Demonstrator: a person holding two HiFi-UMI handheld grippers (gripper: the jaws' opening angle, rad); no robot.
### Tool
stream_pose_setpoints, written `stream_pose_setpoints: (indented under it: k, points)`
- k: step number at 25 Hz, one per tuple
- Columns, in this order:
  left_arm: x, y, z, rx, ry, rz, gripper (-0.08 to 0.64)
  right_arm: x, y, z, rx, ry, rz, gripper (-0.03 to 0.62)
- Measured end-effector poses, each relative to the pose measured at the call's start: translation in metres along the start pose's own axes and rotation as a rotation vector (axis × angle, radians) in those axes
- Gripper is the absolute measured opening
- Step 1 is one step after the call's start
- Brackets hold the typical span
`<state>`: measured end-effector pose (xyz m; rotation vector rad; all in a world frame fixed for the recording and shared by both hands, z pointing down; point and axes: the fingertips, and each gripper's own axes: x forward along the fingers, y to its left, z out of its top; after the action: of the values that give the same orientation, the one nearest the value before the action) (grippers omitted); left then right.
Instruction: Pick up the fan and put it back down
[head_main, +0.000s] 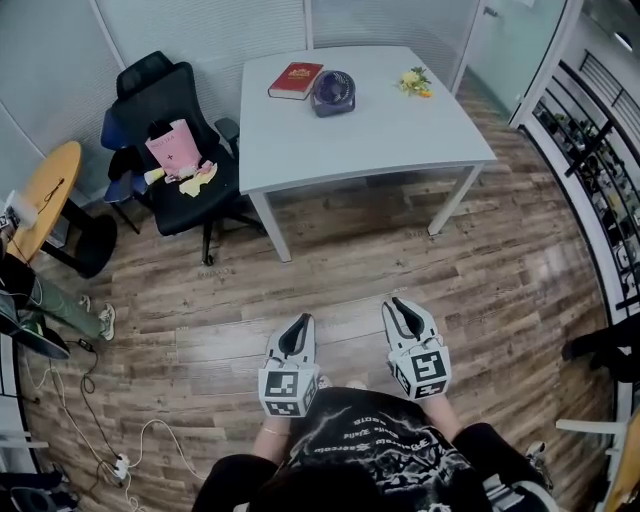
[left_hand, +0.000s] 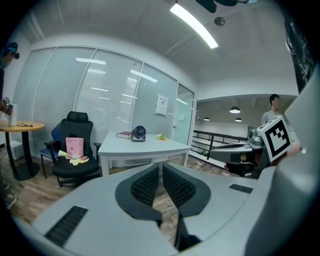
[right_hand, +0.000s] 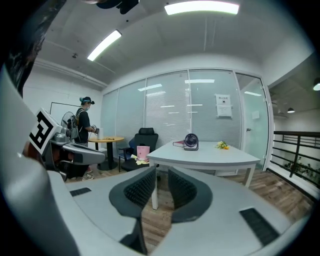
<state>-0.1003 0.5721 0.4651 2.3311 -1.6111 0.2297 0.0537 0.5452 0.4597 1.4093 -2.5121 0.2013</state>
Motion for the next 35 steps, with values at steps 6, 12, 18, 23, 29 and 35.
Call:
stream_pose_setpoints:
  k: [6, 12, 18, 23, 29, 35]
  points:
    - [0.0, 0.005, -0.002, -0.054, -0.008, -0.045, 0.319, 0.001, 0.006, -0.002, 0.031, 0.003, 0.007, 0.334]
    - [0.003, 0.012, -0.003, -0.044, 0.011, -0.1, 0.334, 0.007, 0.012, -0.005, 0.035, 0.011, -0.022, 0.351]
    - [0.005, 0.019, -0.005, -0.007, 0.03, -0.155, 0.334, 0.017, 0.024, -0.011, 0.049, 0.022, -0.04, 0.351]
    - [0.008, 0.021, -0.008, -0.009, 0.059, -0.183, 0.333, 0.022, 0.029, -0.014, 0.069, 0.035, -0.04, 0.35]
    - [0.029, 0.024, -0.011, -0.015, 0.07, -0.179, 0.333, 0.042, 0.014, -0.019, 0.072, 0.041, -0.026, 0.348]
    - [0.074, 0.029, 0.005, 0.0, 0.061, -0.141, 0.333, 0.081, -0.019, -0.013, 0.058, 0.042, 0.009, 0.348]
